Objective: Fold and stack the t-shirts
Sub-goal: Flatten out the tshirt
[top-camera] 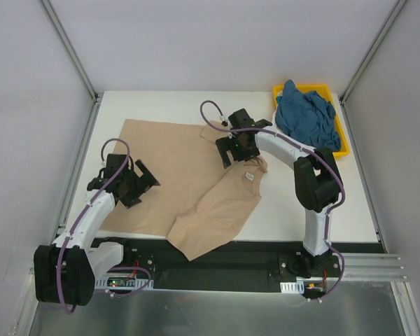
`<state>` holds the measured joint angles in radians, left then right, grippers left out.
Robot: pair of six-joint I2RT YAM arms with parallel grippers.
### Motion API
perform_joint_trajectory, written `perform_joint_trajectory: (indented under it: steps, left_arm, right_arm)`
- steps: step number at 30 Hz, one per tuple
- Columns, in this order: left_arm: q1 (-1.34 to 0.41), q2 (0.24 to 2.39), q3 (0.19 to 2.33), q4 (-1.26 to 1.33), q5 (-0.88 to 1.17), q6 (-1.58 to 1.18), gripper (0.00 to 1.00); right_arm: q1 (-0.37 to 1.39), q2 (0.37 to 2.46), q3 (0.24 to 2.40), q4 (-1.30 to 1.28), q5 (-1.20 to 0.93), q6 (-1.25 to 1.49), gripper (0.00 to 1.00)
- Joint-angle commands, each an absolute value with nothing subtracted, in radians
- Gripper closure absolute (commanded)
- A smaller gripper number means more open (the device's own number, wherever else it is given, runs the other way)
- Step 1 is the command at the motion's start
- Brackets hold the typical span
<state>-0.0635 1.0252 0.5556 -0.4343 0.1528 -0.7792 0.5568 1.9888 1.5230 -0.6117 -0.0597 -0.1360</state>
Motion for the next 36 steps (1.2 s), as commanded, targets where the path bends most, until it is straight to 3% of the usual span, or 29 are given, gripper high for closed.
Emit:
perform_joint_trajectory:
  steps: [1, 3, 7, 15, 24, 36]
  left_arm:
    - [-0.052, 1.014, 0.730, -0.489, 0.046, -0.698, 0.01]
    - [-0.052, 1.070, 0.790, -0.489, 0.026, -0.695, 0.01]
    - [-0.052, 1.216, 0.874, -0.470, 0.070, -0.689, 0.01]
    - [-0.060, 1.354, 0.891, -0.364, 0.195, -0.699, 0.01]
    - [-0.061, 1.442, 0.858, -0.350, 0.183, -0.692, 0.01]
    - [-0.058, 1.489, 0.739, -0.370, 0.106, -0.692, 0.01]
  right_arm:
    - [0.569, 1.950, 1.635, -0.637, 0.015, -0.293, 0.02]
    - [0.569, 2.002, 1.683, -0.650, 0.020, -0.317, 0.01]
    - [0.572, 2.100, 1.825, -0.701, 0.011, -0.388, 0.10]
    - [0.572, 2.285, 2.052, -0.726, 0.009, -0.456, 0.38]
    - [0.568, 2.413, 2.157, -0.718, 0.090, -0.454, 0.48]
    - [0.549, 2.431, 2.158, -0.687, 0.175, -0.469, 0.51]
